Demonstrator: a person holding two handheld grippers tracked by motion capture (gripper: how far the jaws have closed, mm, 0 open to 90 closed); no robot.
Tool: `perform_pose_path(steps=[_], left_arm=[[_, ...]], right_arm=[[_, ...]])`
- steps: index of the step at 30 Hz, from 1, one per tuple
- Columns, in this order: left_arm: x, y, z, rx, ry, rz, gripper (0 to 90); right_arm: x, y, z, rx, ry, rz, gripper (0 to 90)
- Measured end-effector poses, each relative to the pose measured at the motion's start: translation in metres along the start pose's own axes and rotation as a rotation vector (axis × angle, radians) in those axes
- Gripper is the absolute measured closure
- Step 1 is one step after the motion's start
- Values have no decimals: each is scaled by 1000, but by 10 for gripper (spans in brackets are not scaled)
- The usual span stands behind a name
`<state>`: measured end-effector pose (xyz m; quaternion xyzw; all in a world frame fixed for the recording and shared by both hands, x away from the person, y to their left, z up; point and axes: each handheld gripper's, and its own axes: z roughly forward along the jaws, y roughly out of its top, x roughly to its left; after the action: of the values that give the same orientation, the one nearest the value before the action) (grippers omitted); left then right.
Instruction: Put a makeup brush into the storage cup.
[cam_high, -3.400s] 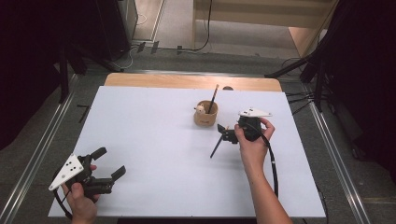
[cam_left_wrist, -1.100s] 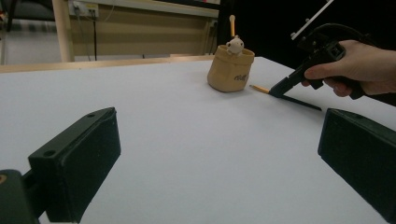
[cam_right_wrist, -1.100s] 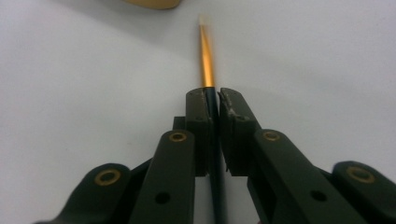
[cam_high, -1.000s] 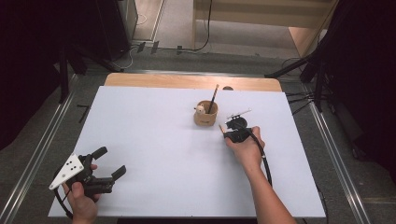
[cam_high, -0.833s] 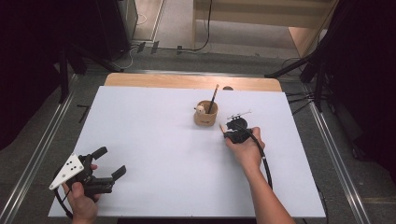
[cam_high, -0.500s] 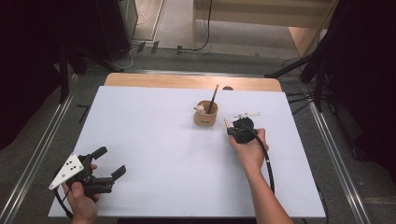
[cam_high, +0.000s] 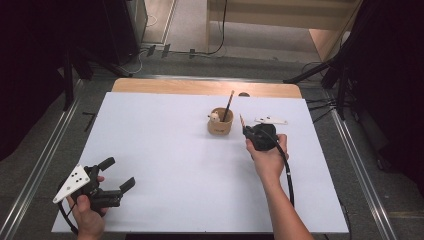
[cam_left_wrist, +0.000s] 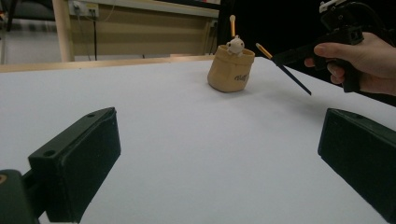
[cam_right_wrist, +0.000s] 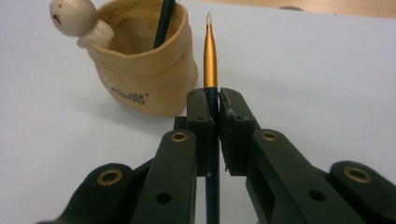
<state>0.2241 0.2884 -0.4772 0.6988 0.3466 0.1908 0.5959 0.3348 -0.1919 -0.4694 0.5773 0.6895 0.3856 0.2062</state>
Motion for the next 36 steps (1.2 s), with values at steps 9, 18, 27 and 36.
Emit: perform_pose_path(steps=[9, 18, 27, 36], left_arm=[[0, 0, 0, -2, -1, -2, 0], [0, 0, 0, -7, 1, -4, 0], [0, 0, 1, -6, -3, -5, 0], [1, 1, 2, -7, -5, -4, 0]], right_arm=[[6, 7, -5, -86, 12, -44, 851], [10, 14, -10, -158, 4, -39, 851], [18, 22, -11, -221, 44, -38, 851], [24, 31, -7, -269, 69, -95, 851]])
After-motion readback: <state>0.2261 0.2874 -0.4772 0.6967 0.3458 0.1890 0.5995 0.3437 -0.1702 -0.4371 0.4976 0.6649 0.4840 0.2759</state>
